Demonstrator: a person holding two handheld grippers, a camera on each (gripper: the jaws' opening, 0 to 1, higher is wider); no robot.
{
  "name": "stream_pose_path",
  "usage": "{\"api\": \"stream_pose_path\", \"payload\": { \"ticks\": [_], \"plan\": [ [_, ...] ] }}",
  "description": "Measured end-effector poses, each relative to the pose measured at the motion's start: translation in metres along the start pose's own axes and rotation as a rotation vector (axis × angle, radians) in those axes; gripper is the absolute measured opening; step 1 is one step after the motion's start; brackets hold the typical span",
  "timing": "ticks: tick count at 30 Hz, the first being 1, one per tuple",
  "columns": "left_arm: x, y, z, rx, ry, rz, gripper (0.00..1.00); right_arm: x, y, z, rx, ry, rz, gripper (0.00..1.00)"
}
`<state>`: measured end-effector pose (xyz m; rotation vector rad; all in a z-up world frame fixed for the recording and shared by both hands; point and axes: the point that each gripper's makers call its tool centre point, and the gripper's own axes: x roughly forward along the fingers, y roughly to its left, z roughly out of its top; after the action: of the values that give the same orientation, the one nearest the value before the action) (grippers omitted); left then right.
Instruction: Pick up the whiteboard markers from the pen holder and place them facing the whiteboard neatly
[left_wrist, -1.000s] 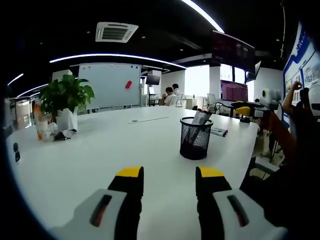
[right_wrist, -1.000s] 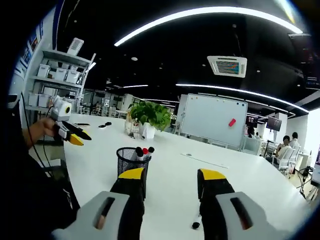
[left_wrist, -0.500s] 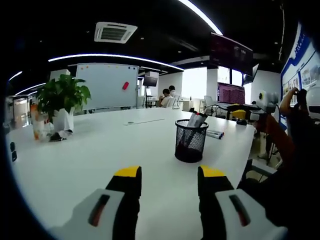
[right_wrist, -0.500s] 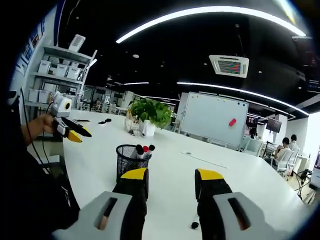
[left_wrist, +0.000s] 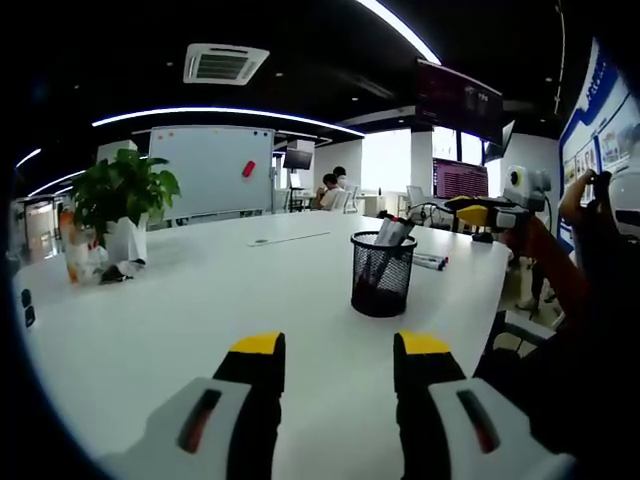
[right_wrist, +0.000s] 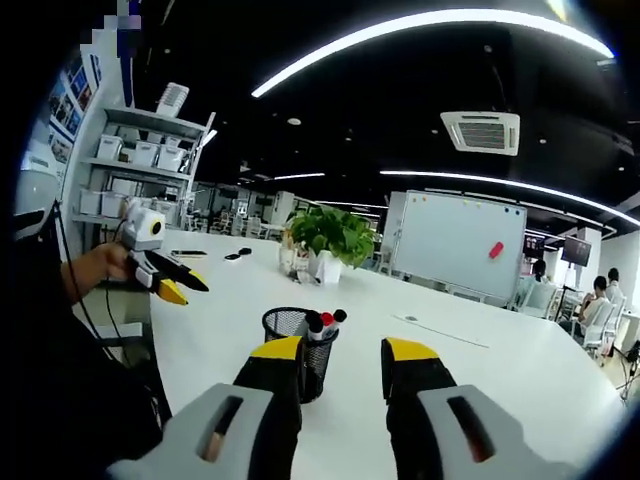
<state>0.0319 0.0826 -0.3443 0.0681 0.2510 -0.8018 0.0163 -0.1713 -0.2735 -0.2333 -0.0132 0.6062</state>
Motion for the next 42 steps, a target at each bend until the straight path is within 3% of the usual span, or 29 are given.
{"api": "stream_pose_path", "payload": {
  "ticks": [16,42],
  "plan": [
    [0.001,0.002,-0.002,0.003,0.006,0.004,0.44,0.020,0.015,0.008,0.031,0.003,0.096,0.33],
    [0.003,-0.001,-0.002,0.008,0.010,-0.003,0.44,0.036,0.015,0.007,0.035,0.053,0.134,0.27]
  ]
}}
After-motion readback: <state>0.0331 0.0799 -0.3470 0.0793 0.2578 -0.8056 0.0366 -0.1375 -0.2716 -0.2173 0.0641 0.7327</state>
